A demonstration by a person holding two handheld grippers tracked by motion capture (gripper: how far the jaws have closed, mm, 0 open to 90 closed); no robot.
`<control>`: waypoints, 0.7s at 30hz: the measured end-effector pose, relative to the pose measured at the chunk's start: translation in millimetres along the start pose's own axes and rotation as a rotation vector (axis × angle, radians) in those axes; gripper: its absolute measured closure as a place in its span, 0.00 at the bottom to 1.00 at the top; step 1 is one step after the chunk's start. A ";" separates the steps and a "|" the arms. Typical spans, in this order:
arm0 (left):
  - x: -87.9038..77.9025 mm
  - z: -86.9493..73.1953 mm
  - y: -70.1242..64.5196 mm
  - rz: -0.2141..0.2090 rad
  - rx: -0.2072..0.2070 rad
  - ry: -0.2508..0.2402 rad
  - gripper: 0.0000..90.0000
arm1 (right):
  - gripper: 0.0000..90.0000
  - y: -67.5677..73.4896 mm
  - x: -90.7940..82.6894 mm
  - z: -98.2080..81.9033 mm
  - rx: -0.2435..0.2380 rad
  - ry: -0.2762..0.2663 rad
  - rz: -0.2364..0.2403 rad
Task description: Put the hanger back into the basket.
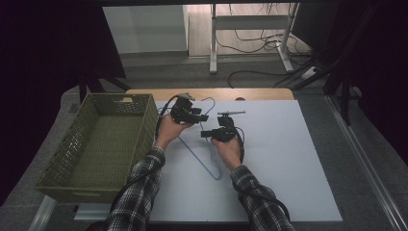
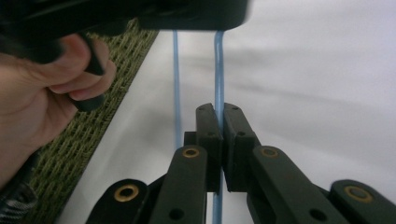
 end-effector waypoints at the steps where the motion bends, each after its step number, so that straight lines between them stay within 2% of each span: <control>1: -2.9 2.3 -1.7 0.014 0.005 0.000 0.40 | 0.97 2.1 -8.8 3.8 -0.038 -0.004 -0.031; 4: -15.7 10.2 -7.6 0.041 0.014 -0.003 0.35 | 0.97 0.6 -23.3 7.7 -0.052 -0.017 -0.044; 5: -15.7 10.2 -7.6 0.041 0.014 -0.003 0.33 | 0.97 0.6 -23.3 7.7 -0.052 -0.017 -0.044; 7: -20.8 13.3 -11.3 0.037 0.009 -0.005 0.30 | 0.97 -2.5 -40.0 10.4 -0.062 -0.031 -0.050; 8: -24.6 16.2 -16.5 0.043 0.019 0.012 0.28 | 0.97 -3.2 -46.0 11.1 -0.069 -0.035 -0.049; 10: -28.9 18.6 -22.7 0.037 0.030 0.015 0.27 | 0.97 -3.0 -57.8 12.8 -0.089 -0.040 -0.056; 11: -28.9 18.6 -22.7 0.037 0.030 0.015 0.24 | 0.97 -3.0 -57.8 12.8 -0.089 -0.040 -0.056; 12: -32.1 20.3 -29.4 0.030 0.036 0.025 0.22 | 0.97 -1.2 -69.4 14.4 -0.108 -0.037 -0.054; 13: -32.1 20.3 -29.4 0.030 0.036 0.025 0.21 | 0.97 0.3 -75.3 15.0 -0.122 -0.037 -0.059; 14: -35.2 20.5 -37.5 0.041 0.052 0.037 0.19 | 0.97 1.9 -81.0 15.6 -0.137 -0.035 -0.065; 15: -35.2 20.5 -37.5 0.041 0.052 0.037 0.18 | 0.97 1.9 -81.0 15.6 -0.137 -0.035 -0.065; 16: -38.9 19.7 -45.2 0.031 0.054 0.046 0.17 | 0.97 4.4 -91.2 16.0 -0.162 -0.030 -0.066; 20: -47.6 17.5 -57.9 0.025 0.054 0.052 0.14 | 0.97 8.9 -108.8 12.8 -0.222 -0.017 -0.083; 21: -51.2 16.5 -62.4 0.024 0.059 0.051 0.14 | 0.97 8.9 -108.8 12.8 -0.222 -0.017 -0.083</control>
Point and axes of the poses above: each handheld gripper's, and its own axes: x roughly forward along the jaws, z roughly out of its top, y roughly to its left, the point moved 1 cm from there along x, roughly forward along the jaws, and after that the axes turned 5 degrees about -z, right-handed, at the moved point
